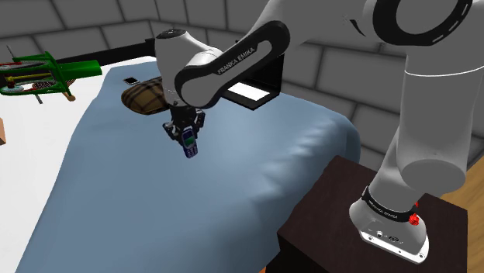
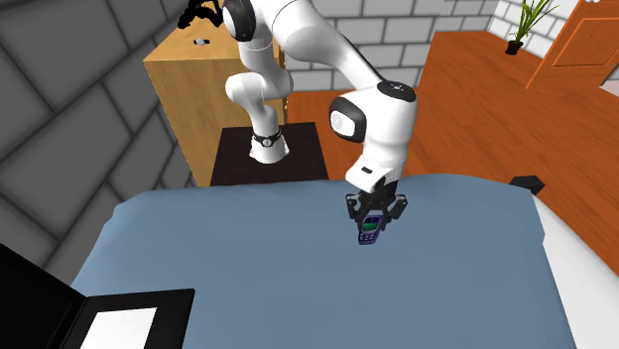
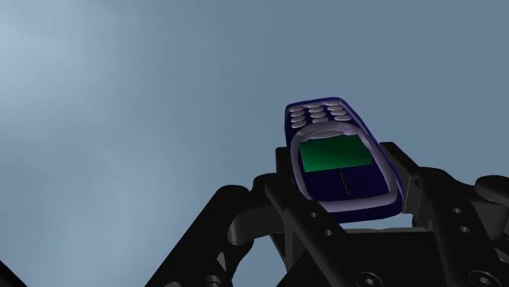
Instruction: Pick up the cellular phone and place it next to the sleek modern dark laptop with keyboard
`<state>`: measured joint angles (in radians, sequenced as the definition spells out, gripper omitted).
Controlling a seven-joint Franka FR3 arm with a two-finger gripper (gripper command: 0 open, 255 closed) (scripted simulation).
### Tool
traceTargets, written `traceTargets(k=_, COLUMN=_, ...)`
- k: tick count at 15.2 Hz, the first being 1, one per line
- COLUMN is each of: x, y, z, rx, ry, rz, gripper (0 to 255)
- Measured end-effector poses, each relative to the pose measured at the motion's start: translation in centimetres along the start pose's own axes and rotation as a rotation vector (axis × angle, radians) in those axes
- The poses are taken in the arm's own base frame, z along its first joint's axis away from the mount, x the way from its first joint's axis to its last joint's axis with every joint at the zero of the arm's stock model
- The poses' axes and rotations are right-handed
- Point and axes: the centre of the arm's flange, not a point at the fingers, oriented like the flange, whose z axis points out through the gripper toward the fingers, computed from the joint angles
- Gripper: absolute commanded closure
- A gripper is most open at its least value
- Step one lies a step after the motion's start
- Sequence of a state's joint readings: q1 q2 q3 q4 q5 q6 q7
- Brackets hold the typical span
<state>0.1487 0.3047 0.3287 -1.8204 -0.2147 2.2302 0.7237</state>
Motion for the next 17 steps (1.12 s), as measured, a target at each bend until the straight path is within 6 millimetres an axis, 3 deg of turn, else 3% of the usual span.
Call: traceTargets(k=17, x=1.2, y=-0.2, z=-8.8, rx=0.0, ry=0.0, rz=0.0, gripper=255)
